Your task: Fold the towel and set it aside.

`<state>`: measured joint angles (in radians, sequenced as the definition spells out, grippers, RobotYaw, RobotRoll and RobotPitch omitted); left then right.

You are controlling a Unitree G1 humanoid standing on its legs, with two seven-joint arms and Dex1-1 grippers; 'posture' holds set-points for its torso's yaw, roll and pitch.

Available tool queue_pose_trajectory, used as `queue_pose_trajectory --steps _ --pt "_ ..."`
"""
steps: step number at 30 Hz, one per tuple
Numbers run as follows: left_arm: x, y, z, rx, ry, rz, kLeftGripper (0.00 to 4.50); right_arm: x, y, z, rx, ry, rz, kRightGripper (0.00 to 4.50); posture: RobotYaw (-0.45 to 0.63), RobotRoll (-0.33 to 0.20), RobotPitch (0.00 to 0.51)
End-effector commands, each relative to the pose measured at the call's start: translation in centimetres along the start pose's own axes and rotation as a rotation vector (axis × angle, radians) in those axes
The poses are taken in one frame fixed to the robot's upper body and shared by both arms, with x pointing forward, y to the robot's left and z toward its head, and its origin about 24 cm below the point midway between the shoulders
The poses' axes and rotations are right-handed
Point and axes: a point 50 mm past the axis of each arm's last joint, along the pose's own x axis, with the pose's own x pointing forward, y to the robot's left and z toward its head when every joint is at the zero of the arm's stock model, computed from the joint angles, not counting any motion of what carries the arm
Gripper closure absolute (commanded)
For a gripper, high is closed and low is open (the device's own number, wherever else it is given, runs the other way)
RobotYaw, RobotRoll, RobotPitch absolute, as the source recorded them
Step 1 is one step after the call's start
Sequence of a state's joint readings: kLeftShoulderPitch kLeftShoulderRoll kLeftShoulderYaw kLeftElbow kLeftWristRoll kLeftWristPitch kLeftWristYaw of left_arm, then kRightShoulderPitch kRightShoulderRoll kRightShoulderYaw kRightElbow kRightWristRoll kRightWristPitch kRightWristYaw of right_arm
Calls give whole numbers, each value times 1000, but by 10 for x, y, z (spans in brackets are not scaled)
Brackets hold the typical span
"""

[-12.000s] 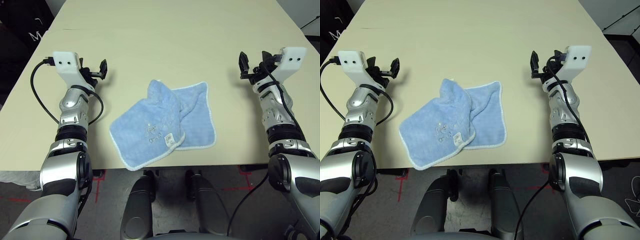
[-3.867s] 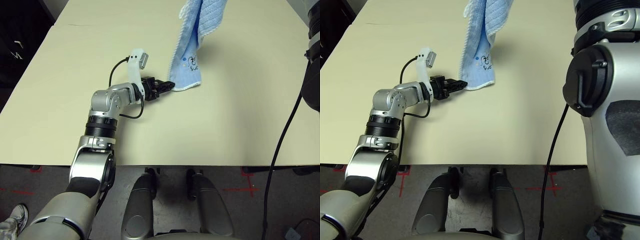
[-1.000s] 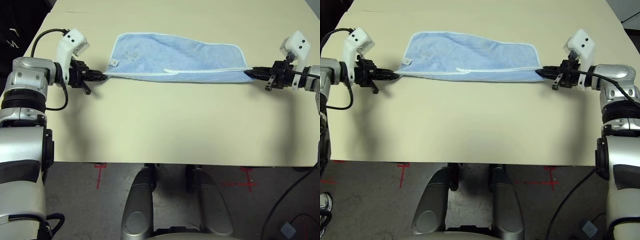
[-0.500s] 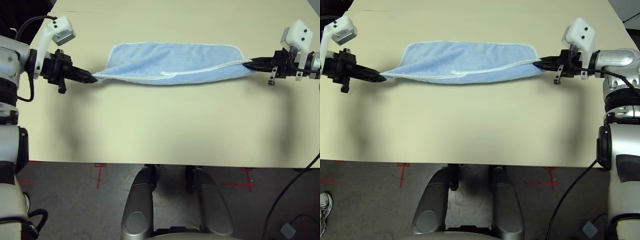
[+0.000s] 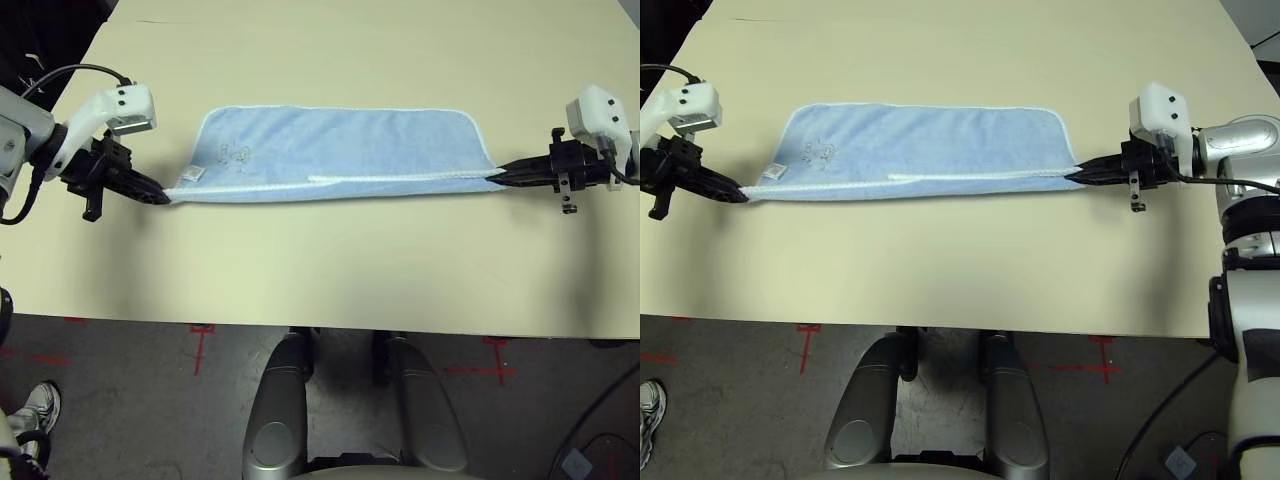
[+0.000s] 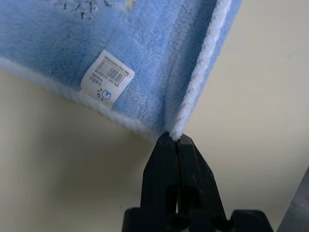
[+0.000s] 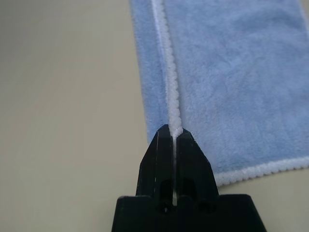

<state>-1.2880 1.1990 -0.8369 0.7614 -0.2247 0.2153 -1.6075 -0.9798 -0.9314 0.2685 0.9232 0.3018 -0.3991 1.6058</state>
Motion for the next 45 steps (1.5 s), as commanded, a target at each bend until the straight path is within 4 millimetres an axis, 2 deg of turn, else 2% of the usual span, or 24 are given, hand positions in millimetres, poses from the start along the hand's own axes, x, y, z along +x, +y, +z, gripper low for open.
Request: queue_pose_trajectory --steps 1,11,14,19,24,27,34,42,45 --pt "-9 -3 -12 -29 43 2 4438 -7 10 -3 45 3 39 4500 61 0 329" --pt "-9 7 -3 -58 -57 25 4438 -20 25 10 122 -66 107 4500 58 0 329" --pt "-13 7 3 -72 -88 21 4438 -20 23 5 62 23 116 4500 55 0 329" --pt "-18 -8 12 -98 -141 -48 4438 -13 15 -3 -16 111 122 4500 70 0 333" --pt "-20 -35 11 -114 -139 -146 4438 -6 10 -6 -36 123 117 4500 87 0 332" --pt "-19 -42 10 -121 -137 -171 4438 -4 9 -6 -42 123 117 4500 87 0 332" --pt "-12 -35 14 -120 -128 -168 4438 -9 9 -2 -1 99 113 4500 69 0 326" --pt "-7 -34 26 -124 -149 -198 4438 -11 8 1 -46 129 124 4500 55 0 321" --pt "-8 -22 31 -117 -164 -157 4438 -5 3 5 -61 130 132 4500 63 0 322"
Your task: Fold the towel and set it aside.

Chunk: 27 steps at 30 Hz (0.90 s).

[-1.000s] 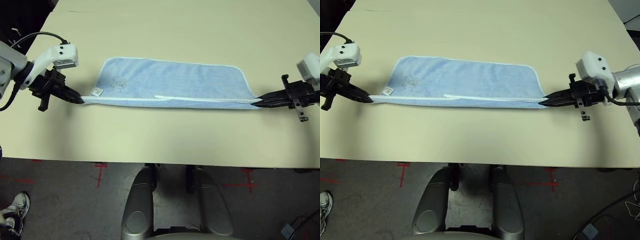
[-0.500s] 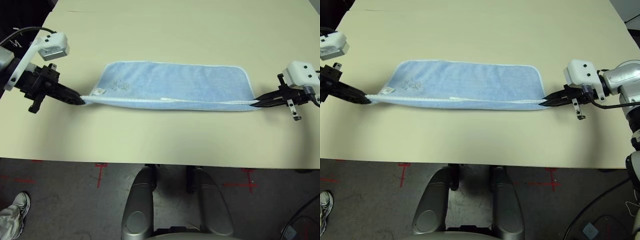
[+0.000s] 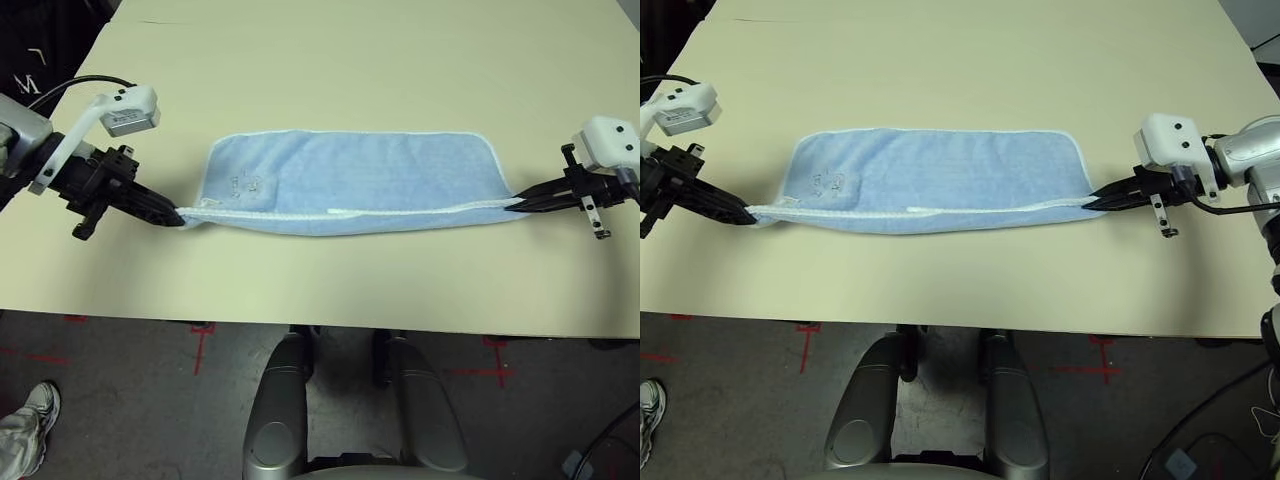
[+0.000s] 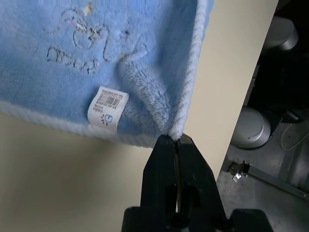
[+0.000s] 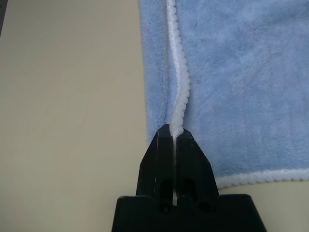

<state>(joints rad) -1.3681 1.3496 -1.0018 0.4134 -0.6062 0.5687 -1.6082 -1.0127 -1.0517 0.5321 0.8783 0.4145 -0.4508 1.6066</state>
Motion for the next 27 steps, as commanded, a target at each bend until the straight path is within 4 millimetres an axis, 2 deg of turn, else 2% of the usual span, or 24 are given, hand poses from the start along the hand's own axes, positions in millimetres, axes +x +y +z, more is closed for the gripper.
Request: queue_pose_trajectory --steps 1,7,13,18,27 --pt "-5 13 5 12 -9 56 4438 3 -5 3 -16 16 15 4500 66 0 322" --pt "-18 32 15 39 -16 171 4438 -4 -16 5 -1 4 -61 4500 69 0 322" --pt "-26 41 6 8 13 244 4438 -11 -16 -7 96 -10 -130 4500 60 0 323" --pt "-26 47 7 1 27 277 4438 -8 -19 -11 143 -11 -193 4500 63 0 326" --pt "-19 55 22 44 3 323 4438 -7 -28 -13 156 35 -317 4500 61 0 331"
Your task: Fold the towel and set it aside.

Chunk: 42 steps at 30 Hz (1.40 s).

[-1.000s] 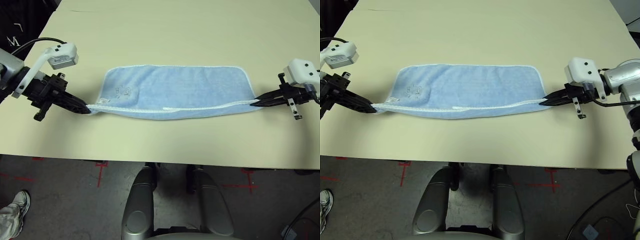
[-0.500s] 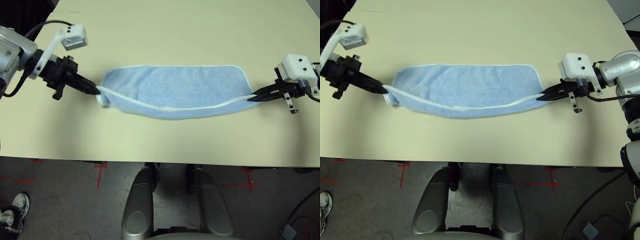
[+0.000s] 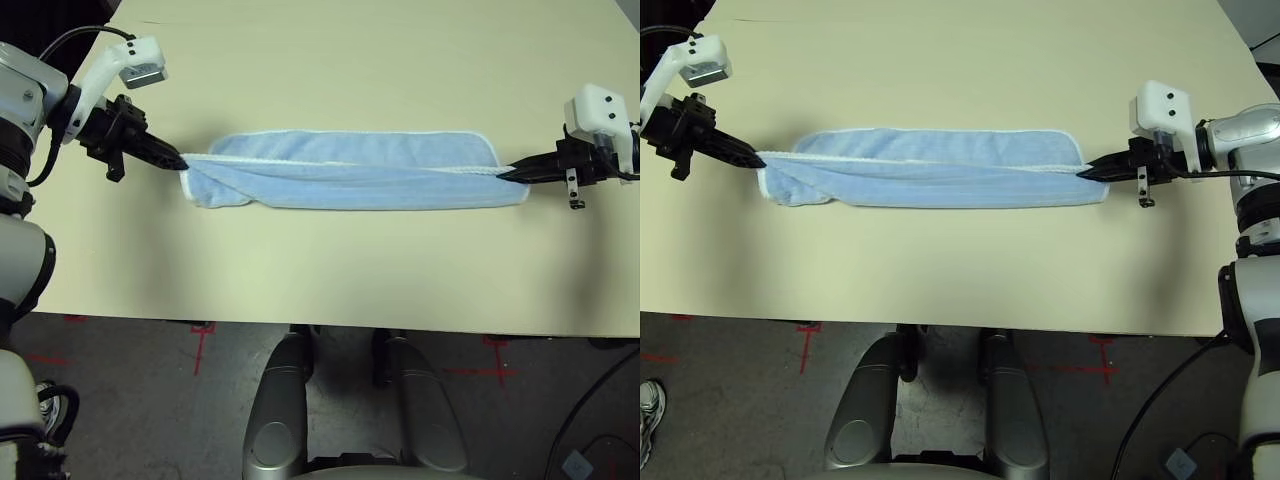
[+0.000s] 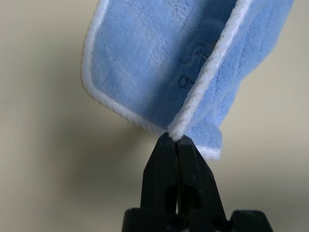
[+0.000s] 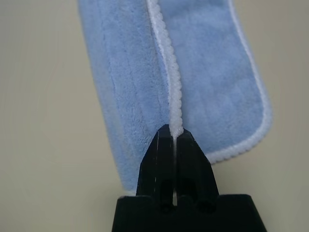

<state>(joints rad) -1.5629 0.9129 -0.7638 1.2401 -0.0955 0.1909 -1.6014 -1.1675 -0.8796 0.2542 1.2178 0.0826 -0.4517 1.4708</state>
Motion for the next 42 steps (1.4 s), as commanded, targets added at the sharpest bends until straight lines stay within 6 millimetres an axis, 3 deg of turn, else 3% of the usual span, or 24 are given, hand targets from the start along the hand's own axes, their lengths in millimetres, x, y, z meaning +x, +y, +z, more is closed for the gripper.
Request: queue_pose_trajectory --steps 1,15,28,42 --pt "-6 3 0 -5 0 46 4438 -4 -2 -4 27 21 -58 4500 61 0 331" --pt "2 8 12 38 13 144 4438 -7 -16 -3 87 -7 -289 4500 49 0 343" --pt "15 14 7 37 9 238 4438 21 -14 -4 113 -26 -320 4500 56 0 353" --pt "21 13 2 30 11 219 4438 32 -21 5 42 22 -379 4500 55 0 357"
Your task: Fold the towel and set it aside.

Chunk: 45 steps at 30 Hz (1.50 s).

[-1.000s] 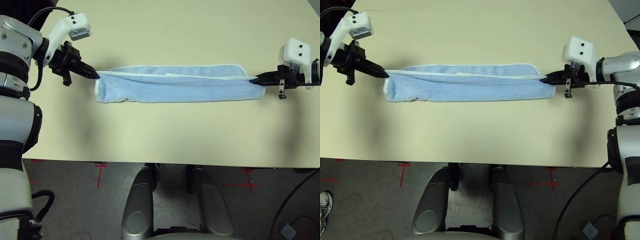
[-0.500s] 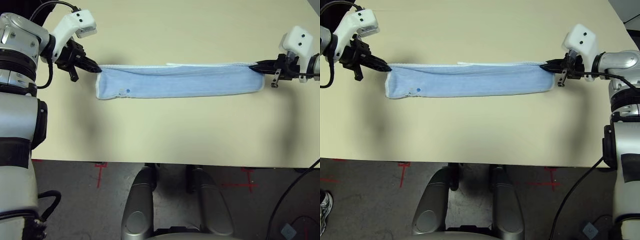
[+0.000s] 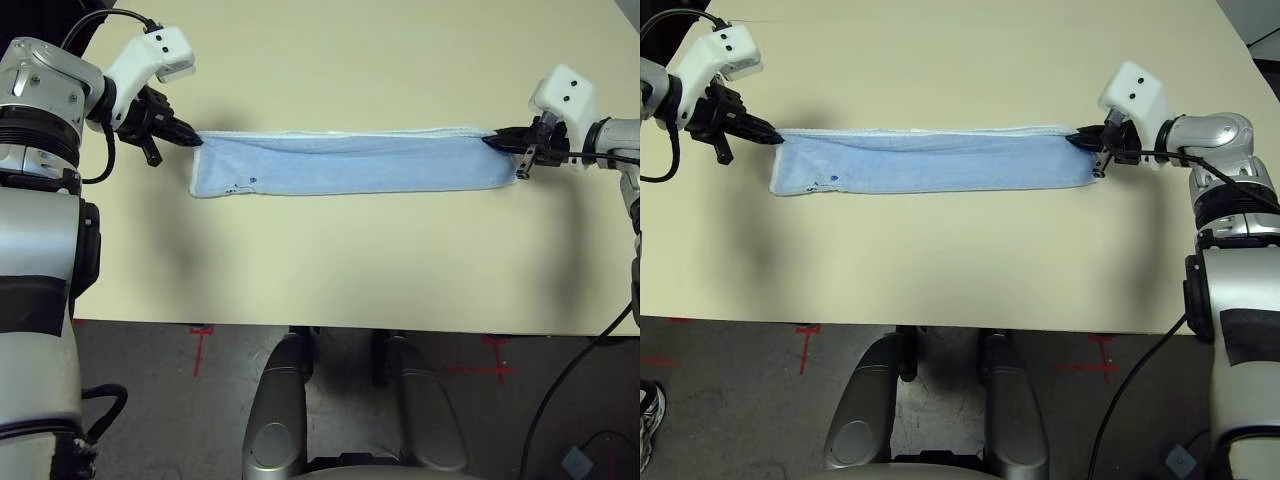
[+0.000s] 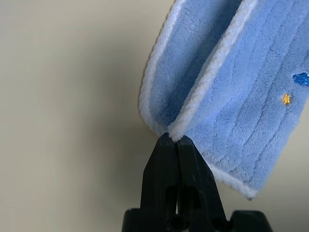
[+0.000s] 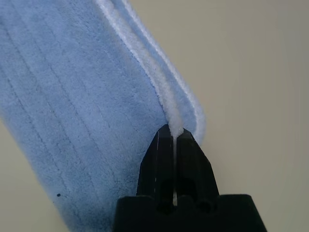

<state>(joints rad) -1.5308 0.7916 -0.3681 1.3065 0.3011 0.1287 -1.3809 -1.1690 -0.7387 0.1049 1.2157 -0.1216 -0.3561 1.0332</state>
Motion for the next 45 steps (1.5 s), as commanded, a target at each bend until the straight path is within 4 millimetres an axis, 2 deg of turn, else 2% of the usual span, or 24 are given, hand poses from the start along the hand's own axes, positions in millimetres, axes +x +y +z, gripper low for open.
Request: queue_pose_trajectory --steps 1,10,22,24,25,28,35,37,40,42,45 --pt "3 0 -5 -4 10 14 4438 -2 -4 3 -31 11 -25 4500 55 0 356" --pt "6 4 -1 18 -19 108 4438 0 -4 6 -63 10 -41 4500 54 0 355" --pt "8 4 -6 26 4 112 4438 2 -4 4 -103 43 -81 4500 56 0 349" --pt "7 4 -7 27 5 112 4024 2 -5 4 -102 37 -92 4500 55 0 347" --pt "7 4 -7 27 6 114 3812 2 -5 5 -97 28 -101 4229 55 0 347" --pt "4 5 -6 28 -11 126 2763 3 -8 12 -77 -32 -126 3336 53 0 346" --pt "-12 14 8 34 -160 252 75 -2 -13 21 13 -178 -161 722 52 0 343" --pt "-20 17 14 40 -235 287 0 -7 -15 22 43 -225 -157 34 54 0 342" --pt "-32 16 27 -78 -546 219 0 -20 -20 25 271 -411 -87 34 59 0 341" --pt "-32 13 28 -118 -648 155 0 -22 -17 24 351 -466 -27 34 60 0 341" --pt "-22 3 21 -120 -771 12 0 -20 -10 16 447 -478 -15 34 61 0 342"
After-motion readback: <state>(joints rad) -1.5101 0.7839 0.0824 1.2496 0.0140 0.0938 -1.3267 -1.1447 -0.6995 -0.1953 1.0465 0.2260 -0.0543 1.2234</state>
